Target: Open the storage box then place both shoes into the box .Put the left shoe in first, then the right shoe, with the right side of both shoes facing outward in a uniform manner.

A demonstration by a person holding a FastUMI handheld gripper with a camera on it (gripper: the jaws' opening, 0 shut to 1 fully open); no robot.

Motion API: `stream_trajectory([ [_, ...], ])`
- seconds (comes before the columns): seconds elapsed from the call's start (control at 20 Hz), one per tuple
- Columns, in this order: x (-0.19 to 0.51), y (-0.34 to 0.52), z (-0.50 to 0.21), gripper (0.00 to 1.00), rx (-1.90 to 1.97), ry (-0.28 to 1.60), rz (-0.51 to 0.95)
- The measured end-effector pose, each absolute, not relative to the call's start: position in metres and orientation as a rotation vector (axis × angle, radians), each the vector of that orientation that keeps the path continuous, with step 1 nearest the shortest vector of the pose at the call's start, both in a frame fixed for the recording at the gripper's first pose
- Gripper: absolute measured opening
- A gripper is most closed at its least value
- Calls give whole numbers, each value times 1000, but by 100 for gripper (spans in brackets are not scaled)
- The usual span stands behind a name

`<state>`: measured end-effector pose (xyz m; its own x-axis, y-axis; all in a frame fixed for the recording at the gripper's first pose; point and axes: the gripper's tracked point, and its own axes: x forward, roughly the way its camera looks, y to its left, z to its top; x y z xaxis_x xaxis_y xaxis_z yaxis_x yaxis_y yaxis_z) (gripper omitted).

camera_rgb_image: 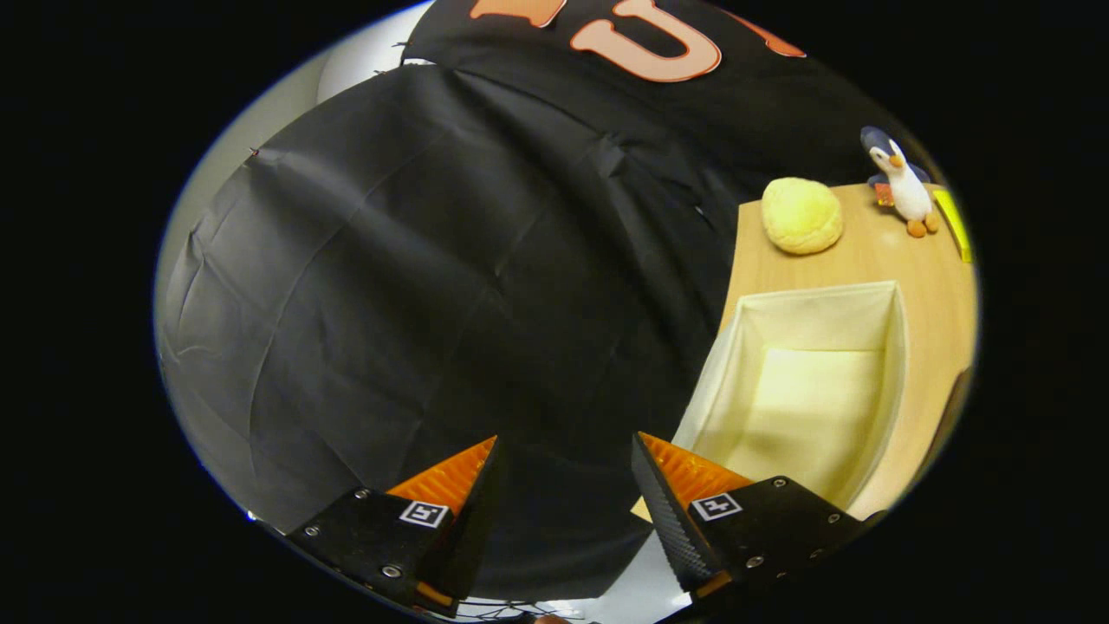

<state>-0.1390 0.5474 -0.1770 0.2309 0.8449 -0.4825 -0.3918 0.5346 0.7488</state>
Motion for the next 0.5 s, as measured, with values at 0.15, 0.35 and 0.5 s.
stream_trajectory([
  [0.15, -124, 495, -189, 89, 458, 939, 837],
  [0.35, -110, 418, -194, 92, 365, 848, 728],
  [0.5, -105, 353, -225, 94, 252, 801, 619],
])
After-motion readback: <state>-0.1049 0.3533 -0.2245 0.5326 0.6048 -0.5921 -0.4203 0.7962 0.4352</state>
